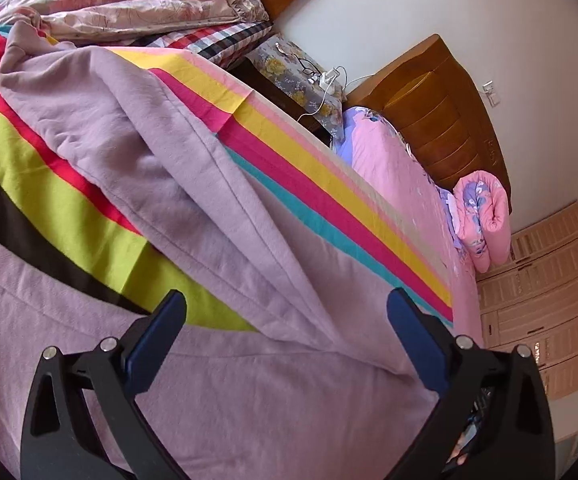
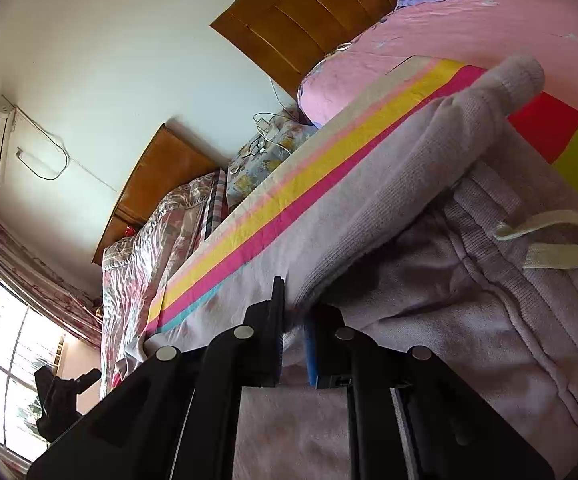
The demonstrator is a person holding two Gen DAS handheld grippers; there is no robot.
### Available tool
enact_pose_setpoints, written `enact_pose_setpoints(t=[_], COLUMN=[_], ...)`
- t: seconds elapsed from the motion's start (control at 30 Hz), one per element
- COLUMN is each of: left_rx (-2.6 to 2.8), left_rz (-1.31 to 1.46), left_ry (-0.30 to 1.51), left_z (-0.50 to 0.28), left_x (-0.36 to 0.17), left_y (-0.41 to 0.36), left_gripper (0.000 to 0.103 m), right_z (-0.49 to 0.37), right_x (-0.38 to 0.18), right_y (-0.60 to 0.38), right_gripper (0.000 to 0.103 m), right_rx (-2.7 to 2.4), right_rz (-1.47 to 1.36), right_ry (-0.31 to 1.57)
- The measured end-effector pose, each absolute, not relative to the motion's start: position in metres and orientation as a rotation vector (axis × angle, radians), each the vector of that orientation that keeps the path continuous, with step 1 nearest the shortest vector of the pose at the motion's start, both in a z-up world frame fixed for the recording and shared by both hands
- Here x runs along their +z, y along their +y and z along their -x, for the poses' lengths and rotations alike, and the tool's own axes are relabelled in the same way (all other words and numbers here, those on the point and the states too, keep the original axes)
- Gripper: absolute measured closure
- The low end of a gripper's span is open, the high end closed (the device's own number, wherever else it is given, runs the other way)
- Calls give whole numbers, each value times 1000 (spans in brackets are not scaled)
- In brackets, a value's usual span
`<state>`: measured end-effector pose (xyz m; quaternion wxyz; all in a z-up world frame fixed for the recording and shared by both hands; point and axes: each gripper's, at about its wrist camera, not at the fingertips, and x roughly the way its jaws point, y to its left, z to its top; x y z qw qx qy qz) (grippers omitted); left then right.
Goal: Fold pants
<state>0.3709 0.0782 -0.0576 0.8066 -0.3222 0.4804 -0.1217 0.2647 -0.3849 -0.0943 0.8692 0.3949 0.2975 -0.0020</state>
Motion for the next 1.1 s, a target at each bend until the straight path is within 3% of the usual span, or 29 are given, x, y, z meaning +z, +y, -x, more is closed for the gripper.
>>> enact_pose_setpoints(t=[0.2,0.33,0.4,0.47,0.53,0.6,0.73,0.9,1.0,1.1], left_rx=[-108,-7,15,37,53,42,-23,-159,-232,-238], left_rz=[587,529,505,468,430,394,377,396,488,531], left_ry=[1188,1295,1319,1324,1311,1274,1119,866,827,914], left_z=[-440,-465,-471,-473,-472,-467,-434,-304,-212,-163], left_x=[-64,-85,-92,-92,-88,-78,-34,22,0,-64], left_y=[58,57,57,55,55,55,62,81,107,122], left_gripper=[30,37,57,63,82,89,93,92,86,79], right_z=[-266,-267,-262,-262,-265,-268,-263,-187,-128,-95], right_x=[-95,-95,-100,-102,-103,-99,-79,-51,-68,-114], right_y=[-393,-396,-395,-395,-396,-396,-401,-400,-395,-387], right_gripper=[91,91,91,91,91,91,91,91,91,91], right_rx=[28,40,37,35,34,42,86,200,218,158], right_rz=[-823,-821,-816,-816,-816,-815,-835,-825,-814,-797], right_ry=[623,621,628,638,649,657,638,570,597,709])
